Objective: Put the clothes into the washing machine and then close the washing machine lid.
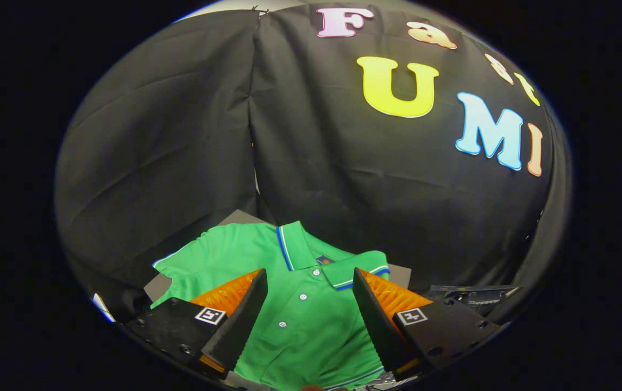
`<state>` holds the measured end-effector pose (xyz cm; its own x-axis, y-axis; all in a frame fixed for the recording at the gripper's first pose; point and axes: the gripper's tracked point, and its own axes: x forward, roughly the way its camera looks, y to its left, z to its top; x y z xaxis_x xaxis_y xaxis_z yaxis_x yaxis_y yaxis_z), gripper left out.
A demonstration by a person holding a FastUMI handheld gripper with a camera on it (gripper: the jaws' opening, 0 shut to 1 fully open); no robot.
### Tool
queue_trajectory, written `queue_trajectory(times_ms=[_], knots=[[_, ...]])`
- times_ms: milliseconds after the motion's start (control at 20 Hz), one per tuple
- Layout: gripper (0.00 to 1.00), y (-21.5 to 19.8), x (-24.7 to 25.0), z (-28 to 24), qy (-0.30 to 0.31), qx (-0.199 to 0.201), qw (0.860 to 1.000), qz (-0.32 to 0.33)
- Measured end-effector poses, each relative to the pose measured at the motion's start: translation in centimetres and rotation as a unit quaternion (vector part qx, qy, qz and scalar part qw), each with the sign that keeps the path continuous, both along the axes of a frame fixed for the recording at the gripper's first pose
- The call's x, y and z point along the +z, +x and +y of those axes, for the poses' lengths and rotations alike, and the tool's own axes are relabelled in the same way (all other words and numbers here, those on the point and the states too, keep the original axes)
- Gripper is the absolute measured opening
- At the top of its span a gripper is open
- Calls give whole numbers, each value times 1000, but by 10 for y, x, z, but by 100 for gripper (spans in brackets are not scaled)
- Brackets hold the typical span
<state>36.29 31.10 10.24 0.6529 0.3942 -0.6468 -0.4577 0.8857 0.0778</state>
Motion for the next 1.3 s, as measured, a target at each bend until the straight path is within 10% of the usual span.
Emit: queue_trajectory(times_ms=[650,1300], knots=[[98,-28,-77,29,-39,9,995,94],[98,-29,-78,32,-29,20,998,46]])
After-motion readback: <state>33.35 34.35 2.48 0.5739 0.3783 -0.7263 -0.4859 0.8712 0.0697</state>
